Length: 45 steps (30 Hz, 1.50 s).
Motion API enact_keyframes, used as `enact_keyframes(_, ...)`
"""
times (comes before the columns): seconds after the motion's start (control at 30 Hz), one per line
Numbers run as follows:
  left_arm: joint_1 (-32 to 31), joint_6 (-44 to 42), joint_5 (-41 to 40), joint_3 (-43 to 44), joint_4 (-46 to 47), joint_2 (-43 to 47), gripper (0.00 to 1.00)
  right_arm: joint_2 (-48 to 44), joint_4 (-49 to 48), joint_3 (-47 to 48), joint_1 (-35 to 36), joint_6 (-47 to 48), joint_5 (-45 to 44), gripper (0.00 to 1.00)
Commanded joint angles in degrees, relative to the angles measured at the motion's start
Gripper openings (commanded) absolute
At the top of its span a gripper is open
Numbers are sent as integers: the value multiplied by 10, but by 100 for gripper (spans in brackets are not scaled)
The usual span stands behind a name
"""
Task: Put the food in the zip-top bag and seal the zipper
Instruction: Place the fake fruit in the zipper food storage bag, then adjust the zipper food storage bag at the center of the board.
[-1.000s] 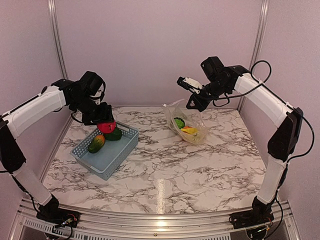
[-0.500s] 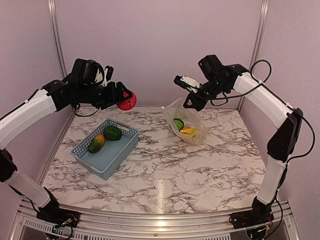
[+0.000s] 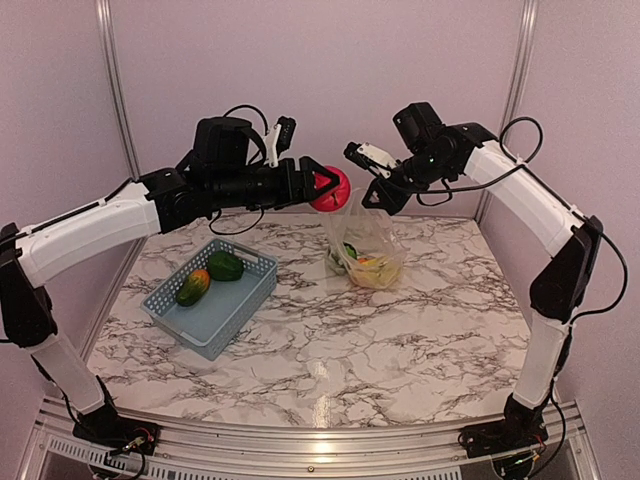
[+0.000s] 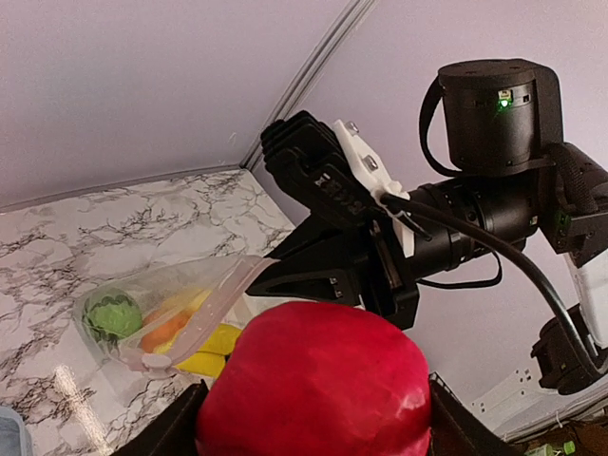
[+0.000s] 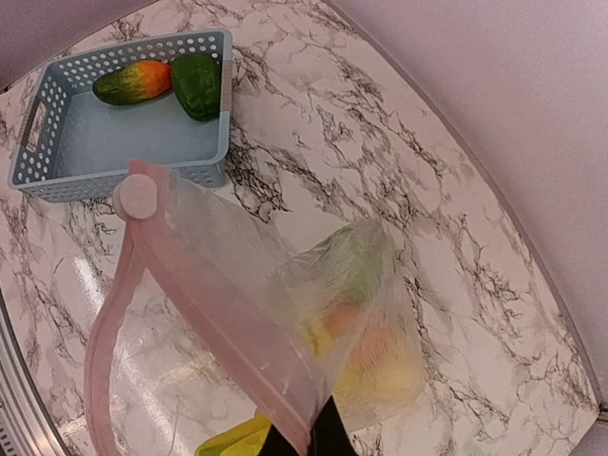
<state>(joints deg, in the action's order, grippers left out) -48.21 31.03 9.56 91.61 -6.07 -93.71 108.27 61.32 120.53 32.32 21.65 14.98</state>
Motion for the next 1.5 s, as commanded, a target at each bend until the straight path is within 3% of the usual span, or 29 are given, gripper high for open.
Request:
enact_keyframes(0.0, -19, -14, 27, 37, 52, -42, 42, 6, -8, 26, 5, -11, -5, 0)
enact_keyframes(0.2, -33, -8, 14, 42, 74, -86, 40, 1, -9, 25, 6, -11, -17, 0)
enact_keyframes(0.33, -35, 5, -15, 83, 25, -136, 39, -5, -9, 15, 5, -10, -25, 0)
enact_keyframes(0.63, -42, 27, -140, 123, -41, -184, 38, -11, -13, 10, 2, -22, -47, 0)
enact_keyframes(0.73, -42, 36, -173, 124, -56, -194, 46, -15, -16, 8, 2, -23, -50, 0)
enact_keyframes(0.87, -42, 54, -230, 143, -77, -213, 65, -15, -17, 9, 2, -27, -46, 0)
enact_keyframes(0.9, -42, 55, -237, 159, -80, -223, 71, -15, -16, 10, 1, -28, -46, 0)
enact_keyframes(0.93, -43, 52, -240, 174, -86, -231, 92, -15, -16, 10, 2, -28, -47, 0)
enact_keyframes(0.97, -43, 47, -239, 192, -92, -239, 98, -15, -16, 11, 2, -29, -47, 0)
enact_keyframes(1.27, -48, 21, -225, 234, -66, -194, 99, -18, -19, 4, -2, -31, -54, 0)
enact_keyframes(1.47, -55, 22, -283, 176, -38, -109, 99, -12, -23, 4, -3, -31, -50, 0)
